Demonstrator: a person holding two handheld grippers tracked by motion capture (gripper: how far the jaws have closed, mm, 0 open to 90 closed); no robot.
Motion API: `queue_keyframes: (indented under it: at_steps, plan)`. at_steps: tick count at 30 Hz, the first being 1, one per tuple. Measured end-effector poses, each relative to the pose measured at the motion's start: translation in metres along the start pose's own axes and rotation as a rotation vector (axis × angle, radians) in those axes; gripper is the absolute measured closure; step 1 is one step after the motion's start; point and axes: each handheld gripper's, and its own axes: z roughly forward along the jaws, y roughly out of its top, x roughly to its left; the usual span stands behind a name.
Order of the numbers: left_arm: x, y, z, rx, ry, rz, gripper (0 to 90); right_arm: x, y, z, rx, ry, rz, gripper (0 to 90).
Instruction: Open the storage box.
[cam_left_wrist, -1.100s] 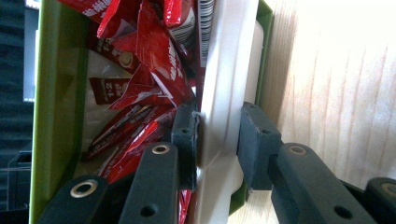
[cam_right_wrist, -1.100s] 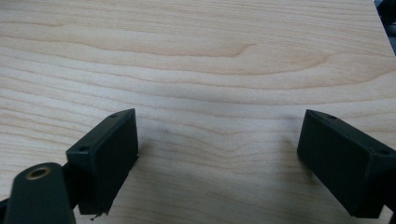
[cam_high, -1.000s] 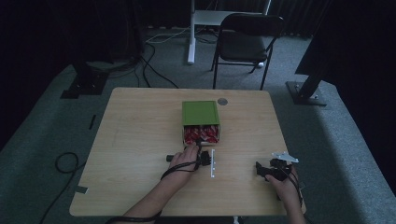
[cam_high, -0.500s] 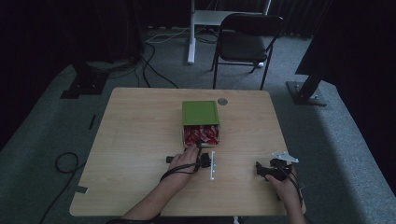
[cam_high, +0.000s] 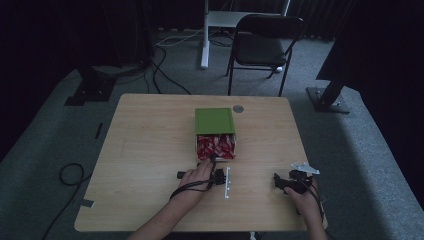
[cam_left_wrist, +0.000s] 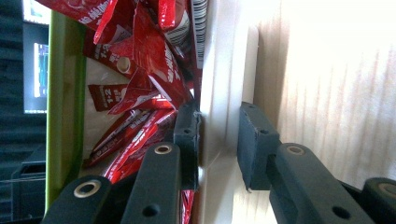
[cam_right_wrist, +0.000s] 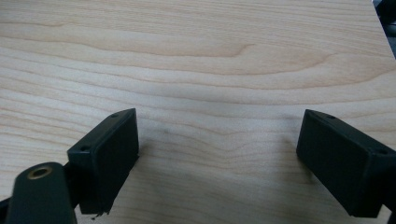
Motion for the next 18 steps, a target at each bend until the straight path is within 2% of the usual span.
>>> queue_keyframes:
  at_steps: [18]
  plan:
    - [-0.01,0.002,-0.022,-0.017,-0.004,0.016,72.6,0.0,0.0,0.0,0.0,-0.001,0.0,12.4]
